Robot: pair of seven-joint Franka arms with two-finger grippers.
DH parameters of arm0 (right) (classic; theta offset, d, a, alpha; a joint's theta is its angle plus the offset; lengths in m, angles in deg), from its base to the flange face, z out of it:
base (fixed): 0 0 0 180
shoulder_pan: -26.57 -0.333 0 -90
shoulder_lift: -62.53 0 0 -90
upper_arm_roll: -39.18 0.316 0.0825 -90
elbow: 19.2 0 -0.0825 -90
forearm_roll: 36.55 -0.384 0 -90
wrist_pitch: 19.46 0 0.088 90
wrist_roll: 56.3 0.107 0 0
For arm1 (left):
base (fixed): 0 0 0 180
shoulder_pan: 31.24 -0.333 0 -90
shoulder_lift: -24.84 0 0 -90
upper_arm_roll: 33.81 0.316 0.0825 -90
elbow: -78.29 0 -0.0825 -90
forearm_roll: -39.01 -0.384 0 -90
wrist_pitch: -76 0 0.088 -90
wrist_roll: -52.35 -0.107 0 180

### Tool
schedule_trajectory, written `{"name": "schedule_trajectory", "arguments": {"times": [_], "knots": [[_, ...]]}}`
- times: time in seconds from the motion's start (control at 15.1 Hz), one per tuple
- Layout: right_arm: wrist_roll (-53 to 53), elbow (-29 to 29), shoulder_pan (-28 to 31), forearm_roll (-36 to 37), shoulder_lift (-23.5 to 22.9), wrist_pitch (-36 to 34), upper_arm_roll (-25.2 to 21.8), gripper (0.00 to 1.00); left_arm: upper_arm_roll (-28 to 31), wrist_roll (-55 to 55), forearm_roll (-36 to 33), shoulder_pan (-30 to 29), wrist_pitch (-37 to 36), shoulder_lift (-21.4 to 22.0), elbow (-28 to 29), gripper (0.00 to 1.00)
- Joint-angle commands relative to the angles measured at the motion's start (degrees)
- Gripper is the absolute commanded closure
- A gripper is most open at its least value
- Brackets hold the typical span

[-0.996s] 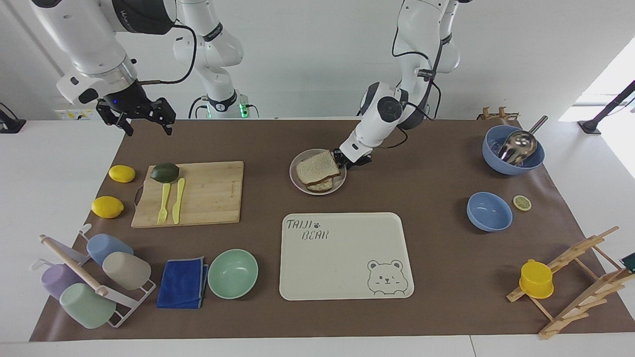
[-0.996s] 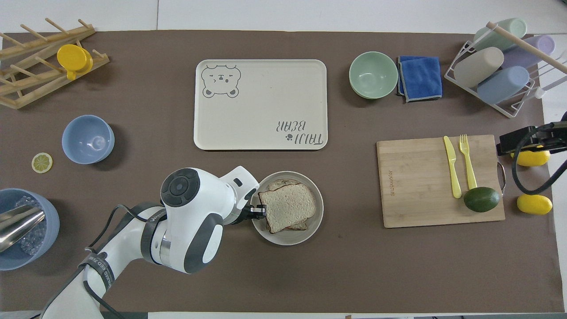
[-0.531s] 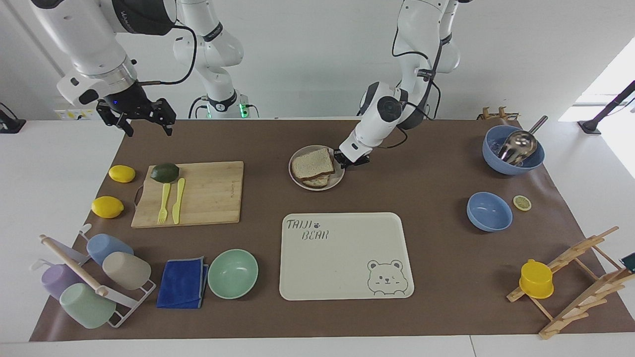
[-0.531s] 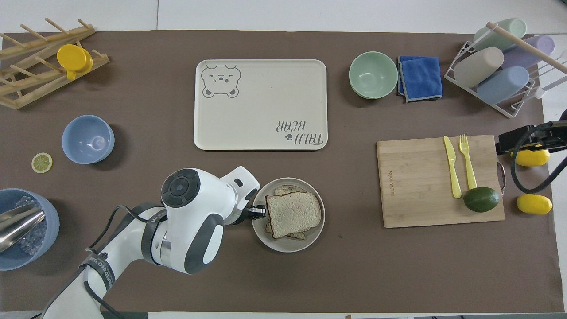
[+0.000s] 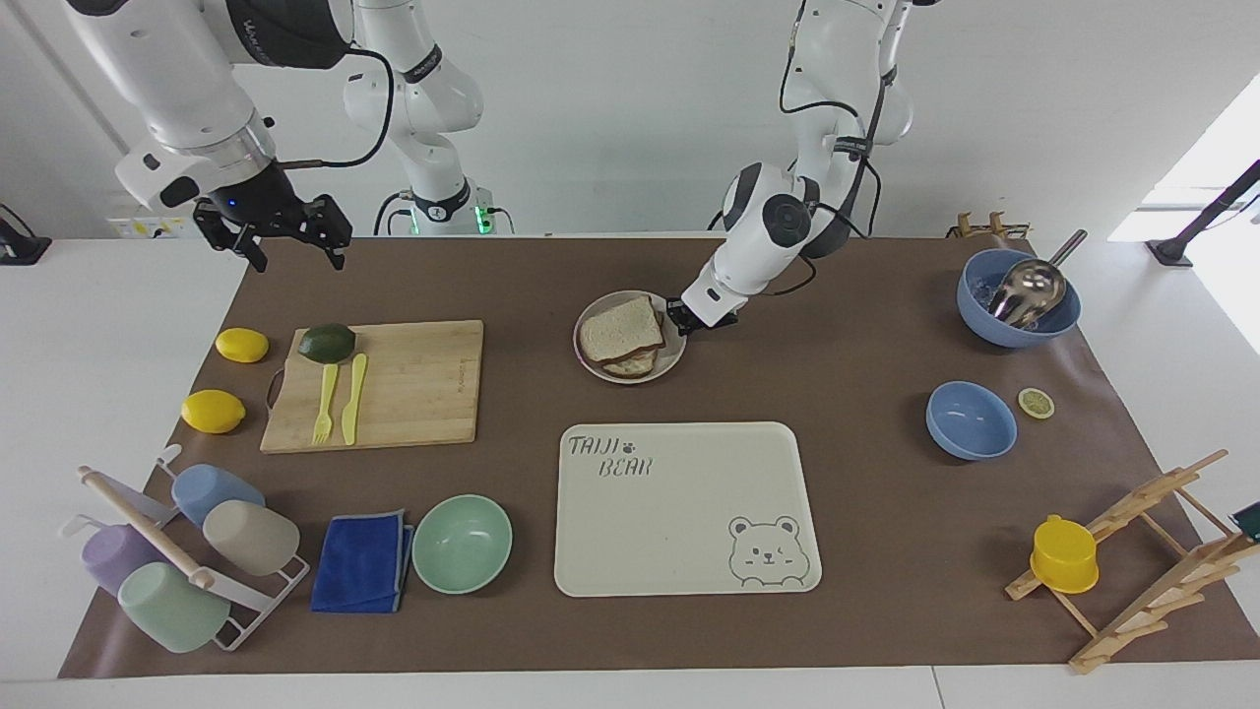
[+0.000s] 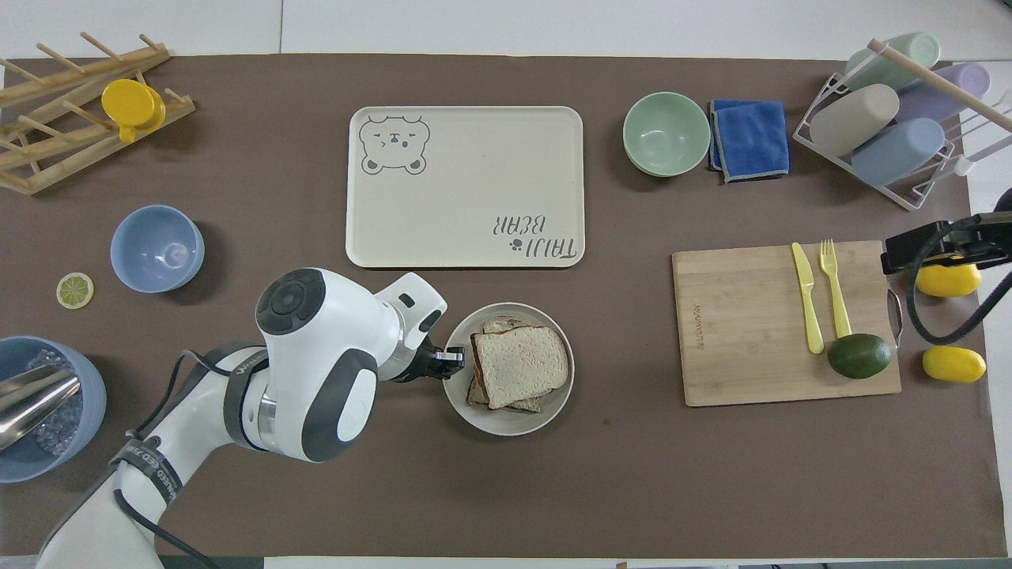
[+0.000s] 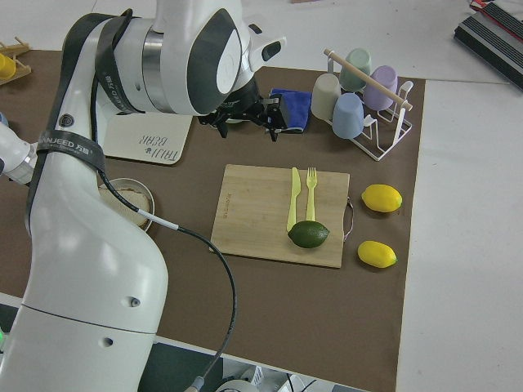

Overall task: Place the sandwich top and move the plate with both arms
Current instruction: 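Slide the plate with the left gripper onto the bear tray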

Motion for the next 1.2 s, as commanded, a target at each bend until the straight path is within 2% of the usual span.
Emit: {"name": "schedule_trajectory", "arguments": {"times": [0.0,0.2,0.4,0.53,0.66,0.8,1.13], "knots": [[-1.5,-1.2,0.0,0.6,-0.7,-1.4,0.1,0.00,0.2,-3.4,0.8,-6.5,-11.6,-2.4,-11.3,1.00],[-1.4,-1.8,-0.2,0.7,-0.8,-1.4,0.2,0.00,0.3,-3.4,0.4,-9.9,-15.1,-7.4,-21.4,1.00],[-1.5,-2.0,-0.2,0.7,-1.3,-1.3,0.0,0.00,0.6,-3.3,-1.1,-10.5,-17.4,-17.8,-34.8,1.00],[-1.5,-2.0,-0.3,0.7,-1.5,-1.3,0.0,0.00,0.6,-3.3,-1.9,-13.0,-19.9,-25.0,-43.5,1.00],[-1.5,-2.1,-0.3,0.7,-1.5,-1.3,0.0,0.00,0.6,-3.4,-3.5,-13.8,-19.8,-30.3,-49.5,1.00],[-1.5,-2.4,-0.4,1.0,-1.6,-1.2,0.0,0.00,0.6,-3.4,-5.1,-13.5,-14.0,-30.7,-47.4,1.00],[-1.5,-2.5,-0.3,1.0,-1.7,-1.3,0.0,0.00,0.5,-3.8,-6.1,-13.5,-8.1,-30.3,-43.0,1.00]]}}
